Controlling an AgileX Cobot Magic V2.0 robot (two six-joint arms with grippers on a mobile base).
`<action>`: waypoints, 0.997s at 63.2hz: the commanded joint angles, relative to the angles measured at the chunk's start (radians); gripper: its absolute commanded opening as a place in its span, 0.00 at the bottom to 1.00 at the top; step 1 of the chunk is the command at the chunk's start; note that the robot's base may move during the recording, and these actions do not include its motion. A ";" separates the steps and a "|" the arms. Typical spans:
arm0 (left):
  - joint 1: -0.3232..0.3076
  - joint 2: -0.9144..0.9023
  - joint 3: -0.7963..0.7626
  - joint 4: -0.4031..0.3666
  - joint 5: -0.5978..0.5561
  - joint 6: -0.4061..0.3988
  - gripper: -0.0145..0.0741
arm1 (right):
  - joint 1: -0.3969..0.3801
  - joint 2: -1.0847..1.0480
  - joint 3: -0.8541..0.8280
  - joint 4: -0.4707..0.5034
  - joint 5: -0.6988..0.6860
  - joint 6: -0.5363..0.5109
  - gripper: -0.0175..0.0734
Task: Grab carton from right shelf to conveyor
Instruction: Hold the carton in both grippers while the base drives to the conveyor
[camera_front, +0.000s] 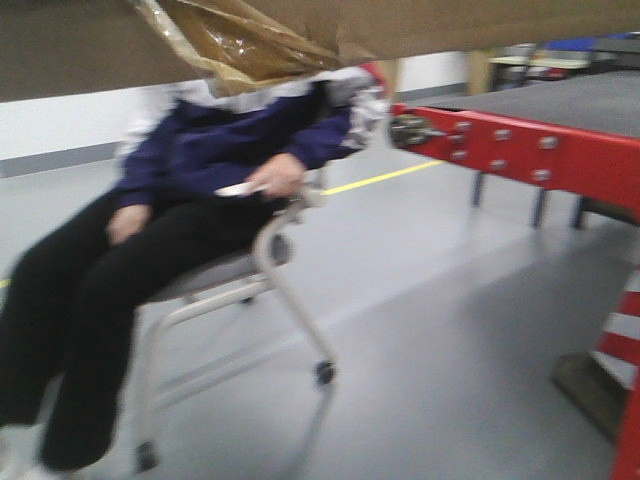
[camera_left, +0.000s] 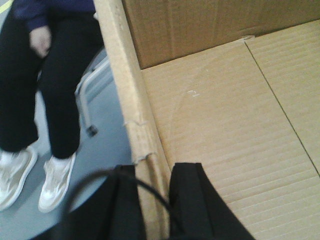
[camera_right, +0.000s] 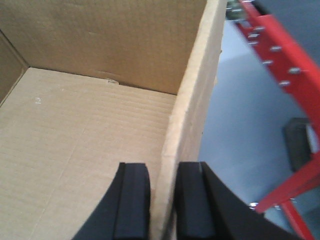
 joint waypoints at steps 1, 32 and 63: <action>-0.015 -0.008 -0.002 0.026 -0.041 0.016 0.14 | 0.004 -0.014 -0.003 0.039 -0.074 -0.011 0.12; -0.013 -0.008 -0.002 0.244 -0.039 0.016 0.14 | 0.004 -0.014 -0.003 0.039 -0.074 -0.011 0.12; -0.013 -0.008 -0.002 0.319 -0.039 0.016 0.14 | 0.004 -0.014 -0.003 0.039 -0.074 -0.011 0.12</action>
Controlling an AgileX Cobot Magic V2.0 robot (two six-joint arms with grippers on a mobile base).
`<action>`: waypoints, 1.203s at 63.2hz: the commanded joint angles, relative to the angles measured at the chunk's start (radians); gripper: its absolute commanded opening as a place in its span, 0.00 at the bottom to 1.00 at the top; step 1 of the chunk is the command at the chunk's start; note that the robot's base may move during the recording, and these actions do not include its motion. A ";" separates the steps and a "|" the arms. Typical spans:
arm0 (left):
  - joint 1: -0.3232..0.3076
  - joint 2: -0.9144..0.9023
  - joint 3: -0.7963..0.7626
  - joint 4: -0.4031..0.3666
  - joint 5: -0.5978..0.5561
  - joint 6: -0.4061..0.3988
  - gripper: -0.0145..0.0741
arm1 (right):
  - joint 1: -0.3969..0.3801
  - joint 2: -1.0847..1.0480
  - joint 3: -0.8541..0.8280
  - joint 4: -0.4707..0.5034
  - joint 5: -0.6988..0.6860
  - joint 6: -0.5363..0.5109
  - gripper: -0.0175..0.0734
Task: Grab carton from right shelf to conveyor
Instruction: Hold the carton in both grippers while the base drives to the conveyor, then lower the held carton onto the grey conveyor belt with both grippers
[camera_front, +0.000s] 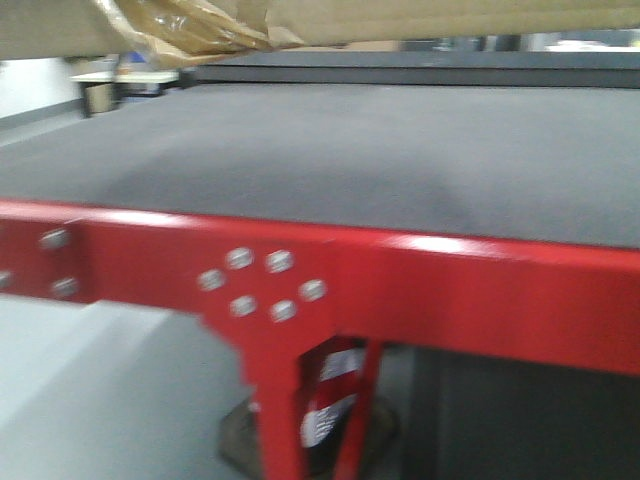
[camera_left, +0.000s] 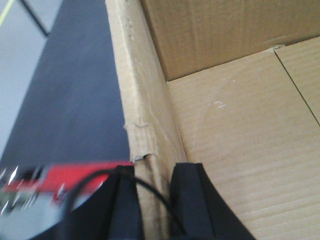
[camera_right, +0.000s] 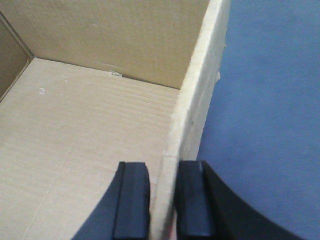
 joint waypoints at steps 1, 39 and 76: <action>0.003 -0.008 -0.002 0.109 -0.003 0.023 0.14 | 0.002 -0.021 -0.009 0.013 -0.026 -0.019 0.12; 0.003 -0.008 -0.002 0.109 -0.005 0.023 0.14 | 0.002 -0.021 -0.009 0.013 -0.026 -0.019 0.12; 0.003 -0.008 -0.002 0.109 -0.005 0.023 0.14 | 0.002 -0.021 -0.009 0.013 -0.026 -0.019 0.12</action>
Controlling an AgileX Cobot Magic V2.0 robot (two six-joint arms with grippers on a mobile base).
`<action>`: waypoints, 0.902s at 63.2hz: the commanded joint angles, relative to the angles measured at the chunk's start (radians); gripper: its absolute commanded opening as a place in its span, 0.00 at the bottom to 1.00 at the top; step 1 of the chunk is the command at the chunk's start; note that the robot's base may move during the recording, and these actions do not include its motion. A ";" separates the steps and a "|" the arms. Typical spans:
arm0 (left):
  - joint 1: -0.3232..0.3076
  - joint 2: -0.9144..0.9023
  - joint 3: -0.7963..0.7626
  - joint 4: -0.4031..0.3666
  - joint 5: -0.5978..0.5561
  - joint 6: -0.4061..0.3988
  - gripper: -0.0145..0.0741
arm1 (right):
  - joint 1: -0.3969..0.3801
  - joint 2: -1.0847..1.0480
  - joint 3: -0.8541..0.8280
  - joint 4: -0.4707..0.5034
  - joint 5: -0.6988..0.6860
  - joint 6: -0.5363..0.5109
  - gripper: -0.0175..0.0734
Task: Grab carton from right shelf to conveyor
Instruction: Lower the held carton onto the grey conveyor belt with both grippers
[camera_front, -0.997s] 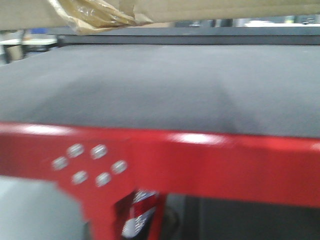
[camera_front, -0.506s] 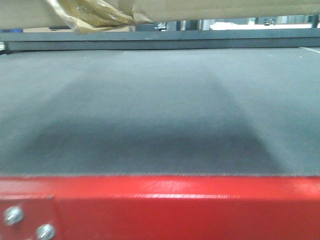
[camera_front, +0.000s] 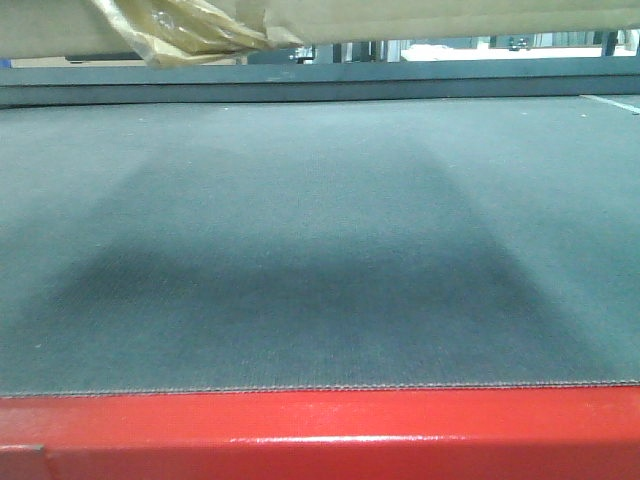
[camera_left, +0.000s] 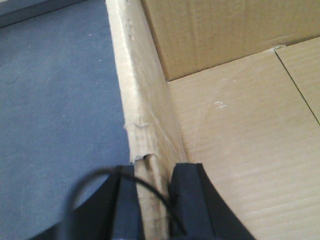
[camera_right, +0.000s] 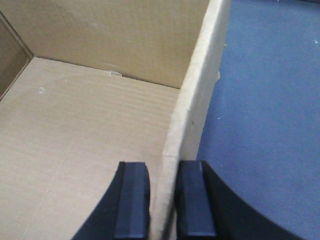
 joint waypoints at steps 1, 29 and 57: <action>0.003 -0.008 -0.002 0.103 -0.001 0.024 0.14 | 0.002 -0.023 -0.009 0.013 -0.024 -0.020 0.12; 0.003 -0.008 -0.002 0.103 -0.001 0.024 0.14 | 0.002 -0.023 -0.009 0.013 -0.024 -0.020 0.12; 0.023 -0.003 -0.002 0.021 -0.074 0.006 0.14 | 0.002 -0.019 -0.009 0.013 -0.044 -0.020 0.12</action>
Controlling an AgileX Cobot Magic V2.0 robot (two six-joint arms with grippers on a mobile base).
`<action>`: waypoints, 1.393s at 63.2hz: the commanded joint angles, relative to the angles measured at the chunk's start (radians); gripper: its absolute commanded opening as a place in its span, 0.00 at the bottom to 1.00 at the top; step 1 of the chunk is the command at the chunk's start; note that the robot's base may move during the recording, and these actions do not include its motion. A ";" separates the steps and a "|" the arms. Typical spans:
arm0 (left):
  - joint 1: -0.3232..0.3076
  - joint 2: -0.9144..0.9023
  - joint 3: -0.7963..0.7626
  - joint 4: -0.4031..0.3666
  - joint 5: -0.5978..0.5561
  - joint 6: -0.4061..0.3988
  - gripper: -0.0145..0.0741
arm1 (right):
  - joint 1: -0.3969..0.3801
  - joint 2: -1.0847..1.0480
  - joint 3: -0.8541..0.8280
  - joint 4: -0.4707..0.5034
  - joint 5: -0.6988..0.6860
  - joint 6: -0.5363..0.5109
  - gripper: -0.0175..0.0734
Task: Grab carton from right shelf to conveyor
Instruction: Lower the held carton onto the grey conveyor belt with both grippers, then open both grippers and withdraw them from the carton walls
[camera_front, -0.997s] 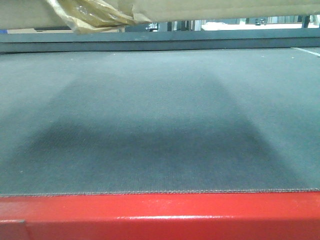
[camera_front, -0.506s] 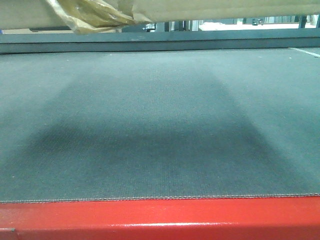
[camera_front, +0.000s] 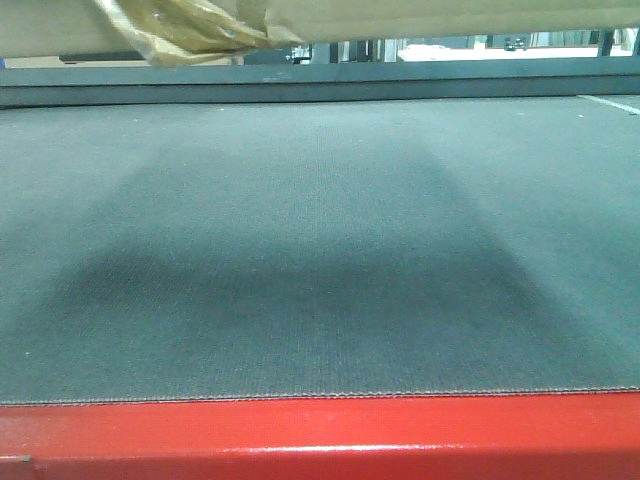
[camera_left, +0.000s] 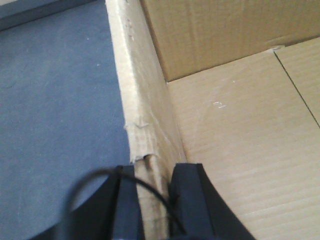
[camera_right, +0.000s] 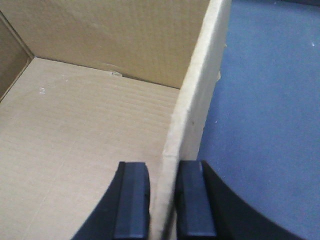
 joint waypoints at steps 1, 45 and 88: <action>0.031 -0.001 -0.002 0.013 -0.062 0.008 0.14 | 0.002 -0.016 -0.009 0.015 -0.036 -0.020 0.12; 0.326 0.322 -0.002 -0.409 -0.187 0.100 0.14 | -0.118 0.413 -0.009 0.020 -0.203 -0.020 0.15; 0.324 0.173 -0.002 -0.369 -0.169 0.100 0.55 | -0.134 0.281 -0.050 0.011 -0.181 -0.020 0.48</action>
